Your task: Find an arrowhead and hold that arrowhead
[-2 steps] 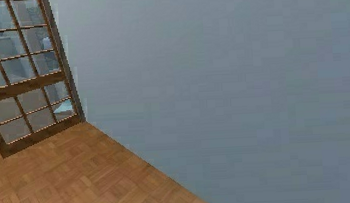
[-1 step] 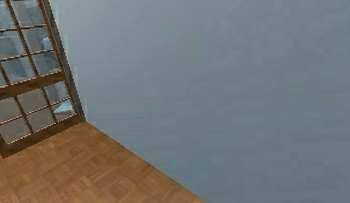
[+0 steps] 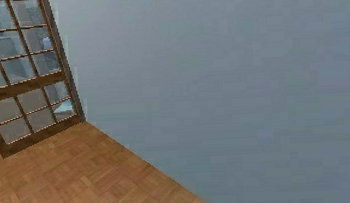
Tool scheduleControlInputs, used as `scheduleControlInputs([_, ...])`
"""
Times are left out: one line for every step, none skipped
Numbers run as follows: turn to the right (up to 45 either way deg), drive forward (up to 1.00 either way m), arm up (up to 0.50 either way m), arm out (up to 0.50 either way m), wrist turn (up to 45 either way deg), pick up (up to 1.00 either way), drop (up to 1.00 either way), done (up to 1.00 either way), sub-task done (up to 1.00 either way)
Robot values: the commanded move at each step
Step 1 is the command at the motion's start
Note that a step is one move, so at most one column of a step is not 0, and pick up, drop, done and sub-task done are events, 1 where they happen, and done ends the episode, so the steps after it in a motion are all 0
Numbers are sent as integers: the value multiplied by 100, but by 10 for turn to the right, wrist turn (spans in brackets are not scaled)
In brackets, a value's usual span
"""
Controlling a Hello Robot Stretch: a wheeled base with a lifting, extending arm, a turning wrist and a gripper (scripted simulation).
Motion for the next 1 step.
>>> scheduleControlInputs([0, 0, 0, 0, 450, 0, 0, 0, 0])
